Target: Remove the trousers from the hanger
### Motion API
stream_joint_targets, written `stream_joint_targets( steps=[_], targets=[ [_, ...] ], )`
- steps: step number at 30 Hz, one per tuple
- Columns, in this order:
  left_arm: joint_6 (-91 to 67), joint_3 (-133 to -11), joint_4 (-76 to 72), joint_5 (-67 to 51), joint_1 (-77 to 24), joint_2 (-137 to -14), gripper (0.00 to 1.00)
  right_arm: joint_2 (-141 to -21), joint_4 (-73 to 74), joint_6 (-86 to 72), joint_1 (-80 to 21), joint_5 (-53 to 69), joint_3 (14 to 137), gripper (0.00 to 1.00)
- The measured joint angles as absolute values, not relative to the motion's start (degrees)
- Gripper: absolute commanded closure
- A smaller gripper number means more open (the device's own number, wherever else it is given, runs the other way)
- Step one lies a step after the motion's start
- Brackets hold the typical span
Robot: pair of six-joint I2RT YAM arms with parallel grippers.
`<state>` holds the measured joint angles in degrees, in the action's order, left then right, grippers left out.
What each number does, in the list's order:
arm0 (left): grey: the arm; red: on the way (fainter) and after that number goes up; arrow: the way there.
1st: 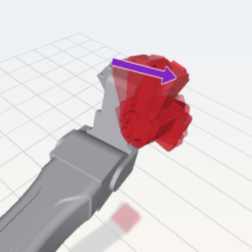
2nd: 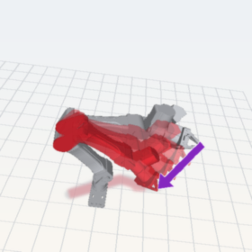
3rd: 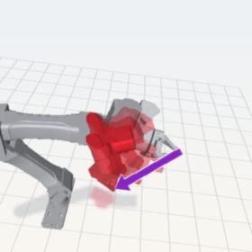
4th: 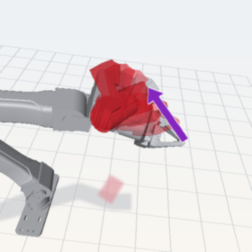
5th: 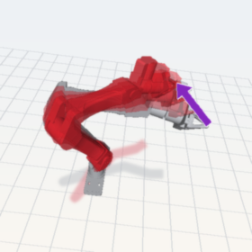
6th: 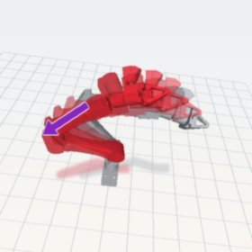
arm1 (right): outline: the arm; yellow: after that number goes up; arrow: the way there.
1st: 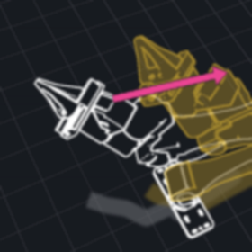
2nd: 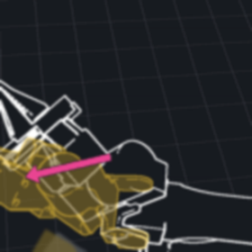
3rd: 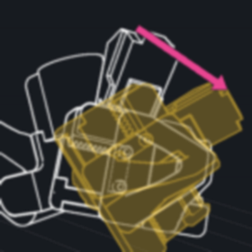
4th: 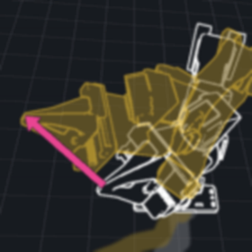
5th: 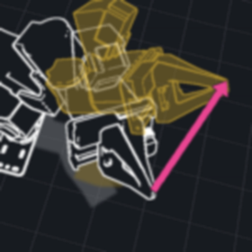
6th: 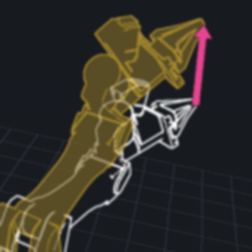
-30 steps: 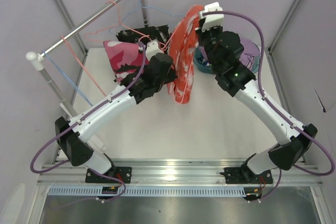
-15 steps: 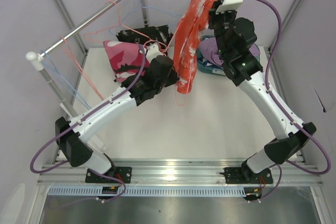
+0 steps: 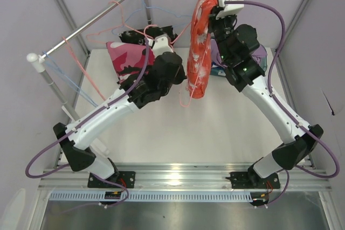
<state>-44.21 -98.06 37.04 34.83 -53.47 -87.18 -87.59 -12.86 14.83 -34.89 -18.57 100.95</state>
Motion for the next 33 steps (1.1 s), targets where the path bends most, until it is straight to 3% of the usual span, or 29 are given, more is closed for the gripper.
stream_joint_targets(
  steps=[6, 15, 26, 33],
  targets=[
    [-43.42, -102.39, 40.62, 33.87, -51.99, -87.92, 1.00, -83.70, -14.55, 15.05, -35.94, -16.78, 91.07, 1.00],
    [-43.51, -110.48, 46.87, 30.72, -49.43, -95.33, 1.00, -79.81, -13.30, 15.27, -36.05, -14.46, 85.82, 1.00],
    [-46.11, -109.49, 50.83, 32.38, -49.56, -96.05, 1.00, -80.53, -10.98, 14.55, -35.03, -16.21, 87.64, 1.00],
    [-52.86, -100.51, 52.40, 31.70, -49.52, -98.76, 1.00, -83.85, -13.63, 15.22, -35.00, -19.07, 93.30, 1.00]
  ],
)
